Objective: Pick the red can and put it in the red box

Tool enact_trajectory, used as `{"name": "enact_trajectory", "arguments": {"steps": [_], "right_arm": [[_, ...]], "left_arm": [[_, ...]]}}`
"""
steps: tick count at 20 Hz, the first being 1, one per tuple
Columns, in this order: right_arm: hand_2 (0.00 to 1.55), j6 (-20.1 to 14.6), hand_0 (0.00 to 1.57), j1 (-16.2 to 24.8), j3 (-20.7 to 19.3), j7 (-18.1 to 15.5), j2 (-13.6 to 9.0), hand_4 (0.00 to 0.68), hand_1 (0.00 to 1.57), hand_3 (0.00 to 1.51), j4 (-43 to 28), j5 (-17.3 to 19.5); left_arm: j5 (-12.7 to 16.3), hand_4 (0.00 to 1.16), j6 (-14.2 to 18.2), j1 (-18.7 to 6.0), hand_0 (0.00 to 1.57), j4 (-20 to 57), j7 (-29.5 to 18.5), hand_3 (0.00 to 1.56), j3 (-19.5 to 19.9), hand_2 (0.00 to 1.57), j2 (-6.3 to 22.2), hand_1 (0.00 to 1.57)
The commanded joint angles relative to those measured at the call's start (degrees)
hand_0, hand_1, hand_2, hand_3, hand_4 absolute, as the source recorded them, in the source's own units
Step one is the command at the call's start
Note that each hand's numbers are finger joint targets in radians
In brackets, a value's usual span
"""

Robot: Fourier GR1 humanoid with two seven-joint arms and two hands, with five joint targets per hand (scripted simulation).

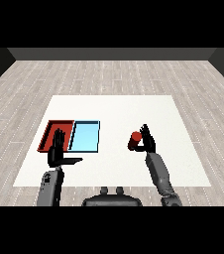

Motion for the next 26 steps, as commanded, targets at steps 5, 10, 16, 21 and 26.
{"name": "enact_trajectory", "arguments": {"steps": [5, 10, 16, 21, 26], "right_arm": [[0.00, 1.72, 0.00, -6.80, -0.99, -6.42, -0.39, 0.000, 0.00, 0.00, 12.97, 0.46], [0.00, 1.25, 0.00, -0.67, 1.04, 1.82, -1.16, 0.000, 0.00, 0.00, -1.22, -1.16], [0.00, -0.76, 0.00, -5.47, -0.11, 1.19, -0.02, 0.000, 0.00, 0.00, 5.21, -1.65], [0.00, -1.38, 0.00, -8.20, -0.18, -1.48, -0.61, 0.000, 0.00, 0.00, 9.70, -0.23], [0.00, -0.80, 0.00, -9.69, -1.05, -2.41, -1.81, 0.000, 0.00, 0.00, 12.89, -0.37]], "left_arm": [[-0.22, 0.00, -0.70, 0.53, 0.00, 1.90, -3.10, 0.00, 0.40, 0.00, -0.19, 0.00], [-0.93, 0.00, 2.37, -1.20, 0.00, -1.63, 2.61, 0.00, -1.22, 0.00, -1.51, 0.00], [-1.10, 0.00, 2.26, -2.19, 0.00, -0.18, 1.73, 0.00, -1.21, 0.00, -1.41, 0.00], [-2.60, 0.00, 4.20, -0.59, 0.00, -2.31, 1.35, 0.00, -3.40, 0.00, -3.20, 0.00], [-1.20, 0.00, 1.33, -4.16, 0.00, 5.69, -2.97, 0.00, 0.72, 0.00, -0.13, 0.00]]}}
